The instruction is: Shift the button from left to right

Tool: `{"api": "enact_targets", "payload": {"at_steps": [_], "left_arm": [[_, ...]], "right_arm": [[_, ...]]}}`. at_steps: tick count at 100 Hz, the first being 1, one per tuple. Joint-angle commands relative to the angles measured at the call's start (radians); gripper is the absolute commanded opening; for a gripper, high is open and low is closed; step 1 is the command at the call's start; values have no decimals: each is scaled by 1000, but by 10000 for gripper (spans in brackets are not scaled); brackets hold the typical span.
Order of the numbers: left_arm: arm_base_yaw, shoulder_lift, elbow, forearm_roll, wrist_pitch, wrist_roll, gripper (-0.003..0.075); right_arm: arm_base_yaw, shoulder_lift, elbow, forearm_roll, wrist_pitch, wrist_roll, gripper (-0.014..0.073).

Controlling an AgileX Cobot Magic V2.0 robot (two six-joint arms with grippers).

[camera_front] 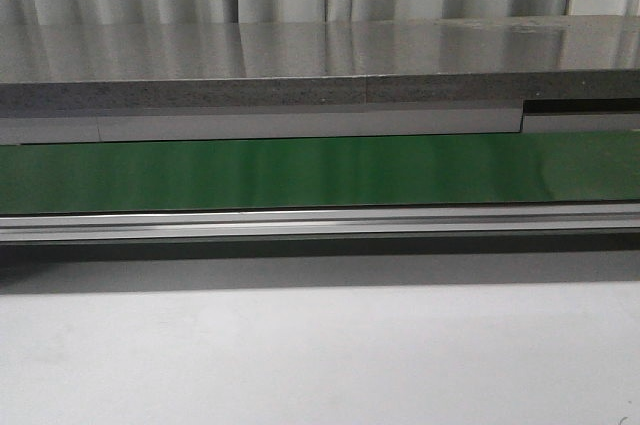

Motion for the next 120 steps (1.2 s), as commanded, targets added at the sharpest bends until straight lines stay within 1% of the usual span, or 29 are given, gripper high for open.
{"api": "enact_targets", "payload": {"at_steps": [1,21,33,50,58,120], "left_arm": [[-6,-55,31,15,-106,-43,-21],[-6,-214,150,11,-101,-72,-20],[-6,-207,189,18,-96,-119,-21],[-6,-211,231,16,-102,-140,-20],[-6,-211,251,16,-131,-140,-20],[-6,-211,251,23,-131,-140,-20]], "right_arm": [[-7,-20,-16,-10,-86,-1,-67],[-7,-20,-16,-10,-86,-1,-67],[-7,-20,-16,-10,-86,-1,-67],[-7,-20,-16,-10,-86,-1,-67],[-7,-20,-16,-10,-86,-1,-67],[-7,-20,-16,-10,-86,-1,-67]]}}
